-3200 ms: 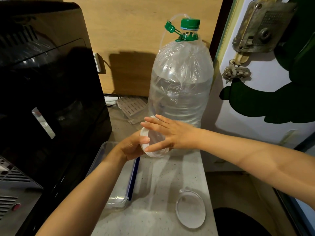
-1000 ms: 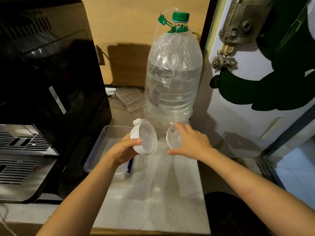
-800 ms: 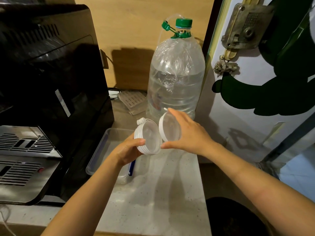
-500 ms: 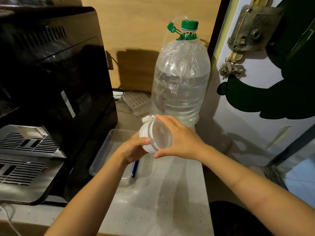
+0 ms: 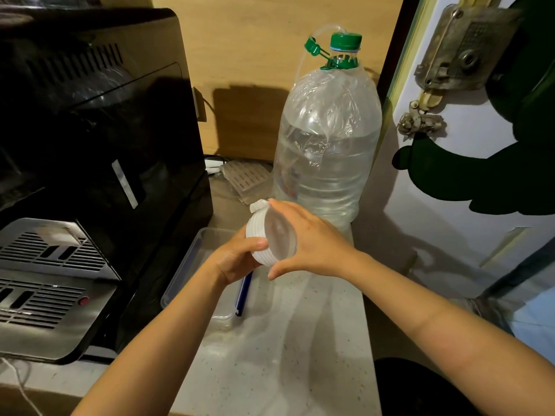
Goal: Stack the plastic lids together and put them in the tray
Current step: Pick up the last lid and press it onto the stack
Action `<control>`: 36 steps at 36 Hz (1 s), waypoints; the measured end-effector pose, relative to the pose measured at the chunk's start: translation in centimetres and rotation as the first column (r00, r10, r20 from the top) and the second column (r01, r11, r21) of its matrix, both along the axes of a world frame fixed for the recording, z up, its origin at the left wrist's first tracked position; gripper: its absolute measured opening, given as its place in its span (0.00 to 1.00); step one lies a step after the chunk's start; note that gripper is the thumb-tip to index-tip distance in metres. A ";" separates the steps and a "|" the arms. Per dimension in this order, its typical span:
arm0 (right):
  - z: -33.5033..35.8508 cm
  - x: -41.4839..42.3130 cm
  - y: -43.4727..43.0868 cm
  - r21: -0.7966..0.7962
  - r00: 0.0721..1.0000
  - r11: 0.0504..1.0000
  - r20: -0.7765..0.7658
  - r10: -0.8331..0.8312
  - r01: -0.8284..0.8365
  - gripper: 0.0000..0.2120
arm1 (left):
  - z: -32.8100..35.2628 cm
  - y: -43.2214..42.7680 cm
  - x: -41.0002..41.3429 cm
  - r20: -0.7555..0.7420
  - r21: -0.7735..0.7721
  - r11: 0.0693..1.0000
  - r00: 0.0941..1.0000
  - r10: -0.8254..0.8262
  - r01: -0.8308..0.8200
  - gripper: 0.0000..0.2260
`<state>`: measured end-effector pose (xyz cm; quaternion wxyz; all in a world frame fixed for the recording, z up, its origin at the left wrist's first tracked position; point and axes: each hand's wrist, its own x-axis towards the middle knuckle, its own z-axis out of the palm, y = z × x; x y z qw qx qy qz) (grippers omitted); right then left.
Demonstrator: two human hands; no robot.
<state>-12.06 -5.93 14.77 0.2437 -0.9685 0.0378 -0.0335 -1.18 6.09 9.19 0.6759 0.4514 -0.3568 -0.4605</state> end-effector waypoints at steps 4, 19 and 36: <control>-0.4 0.6 0.2 0.034 1.000 0.999 -0.006 0.012 -0.012 0.55 | 0.0 0.4 0.2 -0.014 0.015 1.000 1.000 0.009 -0.009 0.38; -1.5 4.0 1.9 0.183 0.990 0.974 -0.023 0.139 -0.133 0.53 | -0.9 3.4 2.3 0.026 0.095 0.976 0.981 0.193 -0.195 0.34; -3.7 10.2 2.5 0.569 0.984 0.821 -0.112 0.136 -0.048 0.34 | -0.4 5.3 4.2 0.620 0.185 0.720 0.648 0.442 -0.668 0.37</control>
